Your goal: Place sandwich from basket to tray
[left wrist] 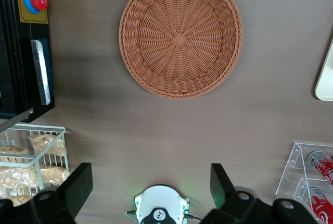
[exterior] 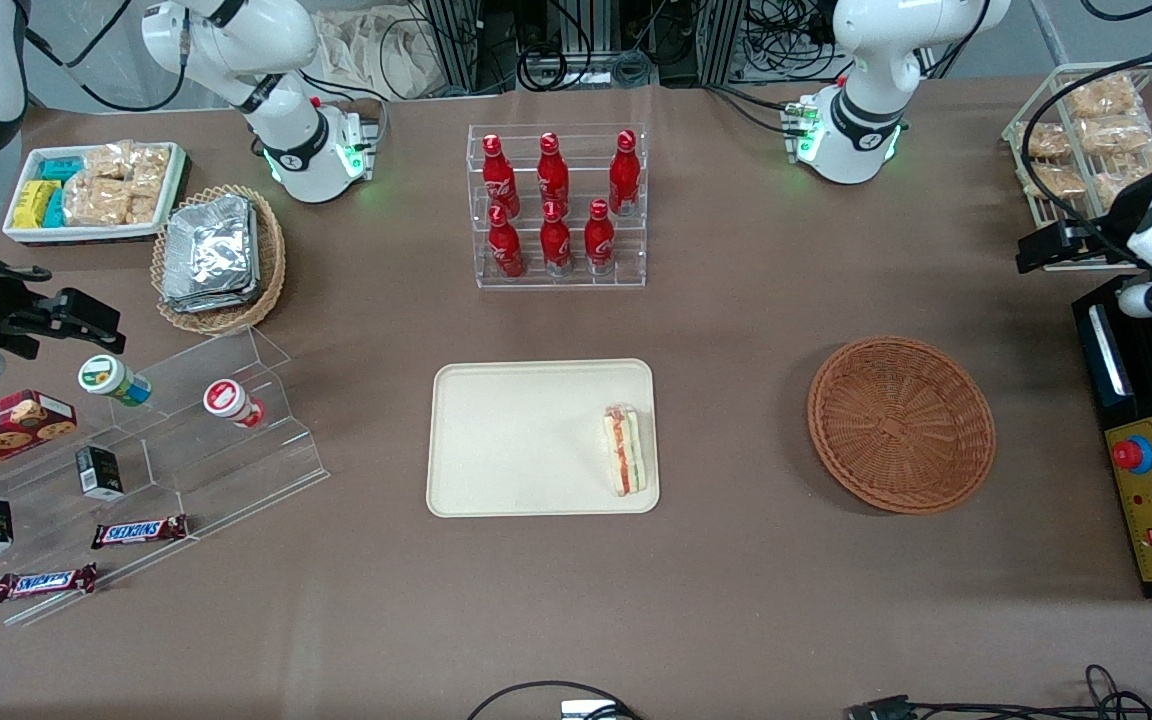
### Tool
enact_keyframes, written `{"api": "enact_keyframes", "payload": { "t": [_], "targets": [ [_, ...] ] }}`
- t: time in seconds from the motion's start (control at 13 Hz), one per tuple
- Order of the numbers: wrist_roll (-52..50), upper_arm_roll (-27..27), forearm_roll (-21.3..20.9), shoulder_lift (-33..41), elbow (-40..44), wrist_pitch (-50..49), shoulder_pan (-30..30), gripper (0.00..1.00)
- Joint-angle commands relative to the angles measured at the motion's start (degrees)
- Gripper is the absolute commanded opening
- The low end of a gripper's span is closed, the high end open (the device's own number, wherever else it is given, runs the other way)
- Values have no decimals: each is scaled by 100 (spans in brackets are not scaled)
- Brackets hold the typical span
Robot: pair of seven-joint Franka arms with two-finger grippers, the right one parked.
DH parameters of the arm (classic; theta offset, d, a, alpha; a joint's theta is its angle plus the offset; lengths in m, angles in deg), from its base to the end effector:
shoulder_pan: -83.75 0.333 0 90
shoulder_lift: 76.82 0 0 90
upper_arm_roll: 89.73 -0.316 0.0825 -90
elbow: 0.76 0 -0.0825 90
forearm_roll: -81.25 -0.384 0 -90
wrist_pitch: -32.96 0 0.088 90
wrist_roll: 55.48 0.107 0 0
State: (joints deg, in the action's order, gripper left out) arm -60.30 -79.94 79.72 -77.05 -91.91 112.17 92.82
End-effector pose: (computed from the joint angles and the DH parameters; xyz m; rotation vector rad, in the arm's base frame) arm 0.5331 -0.0033 0.5988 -3.0861 -0.1138 0.3268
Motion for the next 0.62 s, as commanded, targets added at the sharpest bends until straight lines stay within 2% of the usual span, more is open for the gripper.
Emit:
{"api": "enact_keyframes", "payload": {
  "t": [0.0,0.54],
  "targets": [
    [34,57,21,-29,89,59,86,100],
    [-36,49,30,-38,71,50,112,100]
  ]
}}
